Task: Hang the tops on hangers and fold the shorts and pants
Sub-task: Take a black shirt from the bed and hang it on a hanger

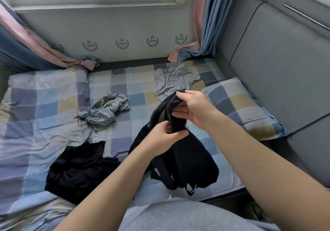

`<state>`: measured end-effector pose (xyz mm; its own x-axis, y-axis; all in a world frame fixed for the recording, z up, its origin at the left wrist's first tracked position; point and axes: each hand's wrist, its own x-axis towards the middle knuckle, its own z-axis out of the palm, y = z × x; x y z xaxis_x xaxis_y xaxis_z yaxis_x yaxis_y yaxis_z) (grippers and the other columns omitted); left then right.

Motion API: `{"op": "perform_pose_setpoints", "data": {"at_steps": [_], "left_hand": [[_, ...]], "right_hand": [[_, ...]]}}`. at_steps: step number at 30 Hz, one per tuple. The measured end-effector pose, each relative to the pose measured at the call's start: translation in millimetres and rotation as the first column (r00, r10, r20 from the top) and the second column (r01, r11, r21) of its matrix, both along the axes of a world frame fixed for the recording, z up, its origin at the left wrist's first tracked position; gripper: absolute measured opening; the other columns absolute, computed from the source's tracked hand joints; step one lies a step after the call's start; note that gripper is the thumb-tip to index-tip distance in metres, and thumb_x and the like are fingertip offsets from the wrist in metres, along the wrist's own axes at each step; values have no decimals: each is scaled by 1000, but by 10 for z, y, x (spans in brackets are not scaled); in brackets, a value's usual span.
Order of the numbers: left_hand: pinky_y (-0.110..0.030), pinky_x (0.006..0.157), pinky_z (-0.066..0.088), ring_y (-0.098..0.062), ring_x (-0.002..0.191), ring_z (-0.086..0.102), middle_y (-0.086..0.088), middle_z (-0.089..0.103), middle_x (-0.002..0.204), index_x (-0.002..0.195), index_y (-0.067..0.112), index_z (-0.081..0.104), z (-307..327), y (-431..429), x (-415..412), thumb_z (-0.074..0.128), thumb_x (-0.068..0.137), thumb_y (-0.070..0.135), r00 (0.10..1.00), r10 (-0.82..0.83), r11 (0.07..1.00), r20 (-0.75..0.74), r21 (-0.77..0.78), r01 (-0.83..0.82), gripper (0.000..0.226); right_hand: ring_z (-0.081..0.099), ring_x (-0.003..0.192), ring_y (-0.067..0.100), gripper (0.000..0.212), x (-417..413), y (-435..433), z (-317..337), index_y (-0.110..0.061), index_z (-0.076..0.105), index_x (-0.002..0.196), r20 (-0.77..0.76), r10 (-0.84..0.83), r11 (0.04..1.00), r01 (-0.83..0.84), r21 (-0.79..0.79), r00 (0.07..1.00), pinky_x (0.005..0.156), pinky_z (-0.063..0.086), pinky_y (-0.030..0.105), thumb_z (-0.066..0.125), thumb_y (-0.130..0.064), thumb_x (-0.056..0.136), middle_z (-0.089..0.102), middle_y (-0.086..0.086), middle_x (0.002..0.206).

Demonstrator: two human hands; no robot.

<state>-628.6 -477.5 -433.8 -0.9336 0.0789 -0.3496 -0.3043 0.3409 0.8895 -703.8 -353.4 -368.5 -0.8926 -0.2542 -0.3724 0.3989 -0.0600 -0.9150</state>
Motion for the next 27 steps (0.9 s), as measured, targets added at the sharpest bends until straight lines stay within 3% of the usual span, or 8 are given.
{"op": "perform_pose_setpoints", "data": {"at_steps": [3,6,9,12,16,21,23,27], "left_hand": [[-44,88,57,-10,95,68,13,74,99,106,36,69,-66,178,-25,61,79,60,982,174,984,-72,-13,-175,36],[-56,87,55,-23,87,70,1,74,88,90,27,69,-93,139,-101,52,98,39,942,320,947,-106,60,-315,22],[-50,86,59,-26,92,72,-2,77,92,88,29,74,-82,30,-135,52,99,27,906,421,879,-44,266,-395,25],[-35,83,60,-23,96,72,-3,78,94,87,24,77,-12,-72,-174,52,99,9,872,488,809,18,366,-460,31],[-42,85,58,-28,94,70,-11,76,94,83,18,74,151,-146,-208,50,100,9,845,527,771,88,368,-519,30],[-27,57,58,-14,68,74,-1,77,76,71,22,78,358,-205,-240,48,103,14,857,493,727,153,468,-502,45],[-26,53,57,-13,64,74,-1,76,72,81,19,75,419,-241,-275,48,104,16,840,505,691,199,490,-531,36],[-33,74,58,-20,79,75,-9,77,91,106,11,70,540,-307,-290,54,102,21,803,517,634,296,497,-592,19]], "right_hand": [[72,60,21,13,31,-57,162,-5,57,96,65,-32,981,44,-187,997,54,58,28,50,-12,105,71,12,70],[76,75,25,12,47,3,199,-4,56,100,57,-58,951,72,-299,997,65,63,35,47,-11,105,75,15,79],[73,102,27,15,40,245,92,-8,58,115,-13,-53,954,47,-296,999,88,60,44,47,-12,105,76,11,105],[67,114,20,23,89,465,-216,-21,58,122,-44,20,997,-24,-77,999,99,52,45,58,-17,100,73,0,120],[50,128,15,53,313,517,-803,-22,48,138,-52,181,936,-156,315,982,108,41,38,73,-18,91,53,-3,143],[51,121,5,99,720,314,-1397,-22,30,152,91,399,795,-394,462,912,87,44,14,84,-49,73,50,-13,136],[55,119,9,92,764,206,-1510,-21,38,146,79,371,787,-358,503,925,89,46,22,79,-57,73,55,-8,134],[59,108,16,50,622,88,-1473,-24,55,116,13,356,735,-289,613,934,84,49,31,71,-56,81,57,0,123]]}}
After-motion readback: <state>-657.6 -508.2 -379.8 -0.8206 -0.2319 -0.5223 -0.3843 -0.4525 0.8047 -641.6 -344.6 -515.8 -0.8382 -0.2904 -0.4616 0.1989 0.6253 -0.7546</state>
